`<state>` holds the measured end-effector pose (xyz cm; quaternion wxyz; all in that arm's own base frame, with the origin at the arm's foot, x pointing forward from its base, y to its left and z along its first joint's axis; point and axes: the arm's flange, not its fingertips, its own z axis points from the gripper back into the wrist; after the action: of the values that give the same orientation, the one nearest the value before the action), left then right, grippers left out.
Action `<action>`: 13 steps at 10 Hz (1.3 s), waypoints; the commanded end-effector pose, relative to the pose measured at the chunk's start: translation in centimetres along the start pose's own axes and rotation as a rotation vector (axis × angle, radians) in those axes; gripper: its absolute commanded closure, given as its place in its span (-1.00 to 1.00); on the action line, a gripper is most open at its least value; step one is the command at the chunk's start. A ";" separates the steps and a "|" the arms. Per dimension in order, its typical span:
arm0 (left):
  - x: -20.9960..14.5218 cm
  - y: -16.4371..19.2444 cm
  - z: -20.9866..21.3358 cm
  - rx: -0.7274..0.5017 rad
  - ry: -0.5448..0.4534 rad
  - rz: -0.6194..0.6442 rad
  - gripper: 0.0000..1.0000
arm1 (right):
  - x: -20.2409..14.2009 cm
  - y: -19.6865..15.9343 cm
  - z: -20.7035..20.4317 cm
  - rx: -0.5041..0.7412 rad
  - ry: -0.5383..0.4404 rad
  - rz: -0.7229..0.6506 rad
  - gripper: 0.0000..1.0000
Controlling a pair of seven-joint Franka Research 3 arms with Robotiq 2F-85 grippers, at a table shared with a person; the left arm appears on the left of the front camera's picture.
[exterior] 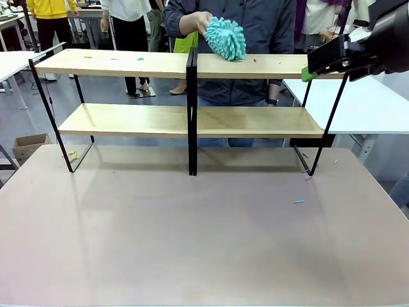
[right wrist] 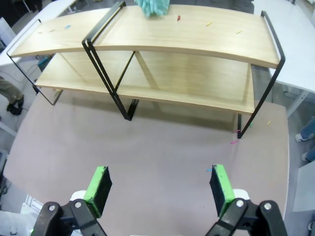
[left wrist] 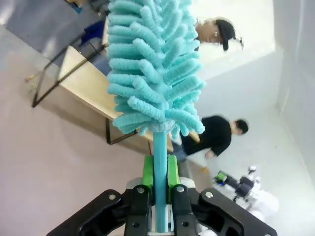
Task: Clean the shelves.
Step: Clean another randomly selected level of the Shelf with the Duster.
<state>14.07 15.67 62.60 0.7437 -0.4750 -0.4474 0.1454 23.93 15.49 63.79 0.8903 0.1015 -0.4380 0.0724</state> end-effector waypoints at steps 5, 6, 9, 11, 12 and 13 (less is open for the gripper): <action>0.0 -8.0 -4.9 0.027 0.110 -0.130 0.75 | 0.0 0.0 0.0 0.001 0.001 -0.004 -1.00; 0.0 -8.0 -4.9 0.027 0.110 -0.130 0.75 | 0.0 0.0 0.0 0.001 0.001 -0.004 -1.00; 1.0 -9.9 -8.4 0.064 0.167 -0.152 0.75 | 0.0 0.0 0.0 0.001 0.001 -0.004 -1.00; 1.7 -12.9 -15.4 0.140 0.253 -0.207 0.75 | 0.0 0.0 0.0 0.001 0.001 -0.004 -1.00; 1.1 -14.4 -18.6 0.174 0.300 -0.244 0.75 | 0.0 0.0 0.0 0.001 0.001 -0.004 -1.00; 0.1 -16.1 -21.7 0.217 0.345 -0.295 0.75 | 0.0 0.0 0.0 0.001 0.001 -0.004 -1.00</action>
<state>26.59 -4.18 71.23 0.8548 -0.3663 -0.3677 0.0014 23.94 15.49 63.78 0.8903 0.1015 -0.4380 0.0725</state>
